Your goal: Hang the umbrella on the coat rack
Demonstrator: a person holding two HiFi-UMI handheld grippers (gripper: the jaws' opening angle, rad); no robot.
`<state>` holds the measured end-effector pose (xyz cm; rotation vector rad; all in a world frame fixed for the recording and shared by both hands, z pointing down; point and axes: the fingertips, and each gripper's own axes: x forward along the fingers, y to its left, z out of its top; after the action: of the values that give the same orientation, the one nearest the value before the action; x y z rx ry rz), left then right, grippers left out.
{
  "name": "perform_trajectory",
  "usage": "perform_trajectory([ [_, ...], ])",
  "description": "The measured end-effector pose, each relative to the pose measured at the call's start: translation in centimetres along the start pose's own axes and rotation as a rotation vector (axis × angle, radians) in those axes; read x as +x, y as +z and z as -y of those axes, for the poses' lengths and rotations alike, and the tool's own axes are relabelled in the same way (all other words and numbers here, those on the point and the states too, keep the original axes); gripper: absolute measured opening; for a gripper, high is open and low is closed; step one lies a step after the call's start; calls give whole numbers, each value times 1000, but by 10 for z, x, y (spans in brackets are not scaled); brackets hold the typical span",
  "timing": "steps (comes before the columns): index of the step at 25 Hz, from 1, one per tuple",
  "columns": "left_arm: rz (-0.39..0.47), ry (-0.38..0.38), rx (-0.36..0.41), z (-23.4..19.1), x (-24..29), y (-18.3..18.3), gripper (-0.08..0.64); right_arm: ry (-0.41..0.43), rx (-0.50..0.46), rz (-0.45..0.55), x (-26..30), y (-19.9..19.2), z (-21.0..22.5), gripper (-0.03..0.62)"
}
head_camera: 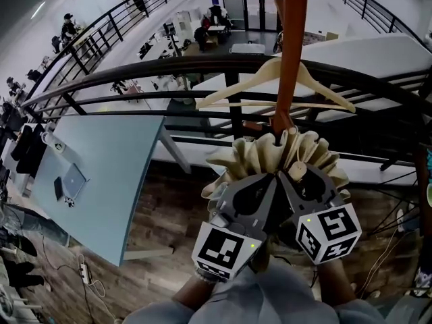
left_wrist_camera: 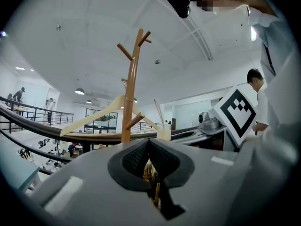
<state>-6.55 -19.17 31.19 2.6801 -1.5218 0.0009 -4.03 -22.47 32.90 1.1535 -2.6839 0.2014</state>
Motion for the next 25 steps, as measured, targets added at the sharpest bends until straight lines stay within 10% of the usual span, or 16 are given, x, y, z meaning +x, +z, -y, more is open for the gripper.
perform_trajectory([
  [25, -14, -22, -38, -28, 13, -9, 6, -55, 1, -69, 44, -6, 14, 137],
])
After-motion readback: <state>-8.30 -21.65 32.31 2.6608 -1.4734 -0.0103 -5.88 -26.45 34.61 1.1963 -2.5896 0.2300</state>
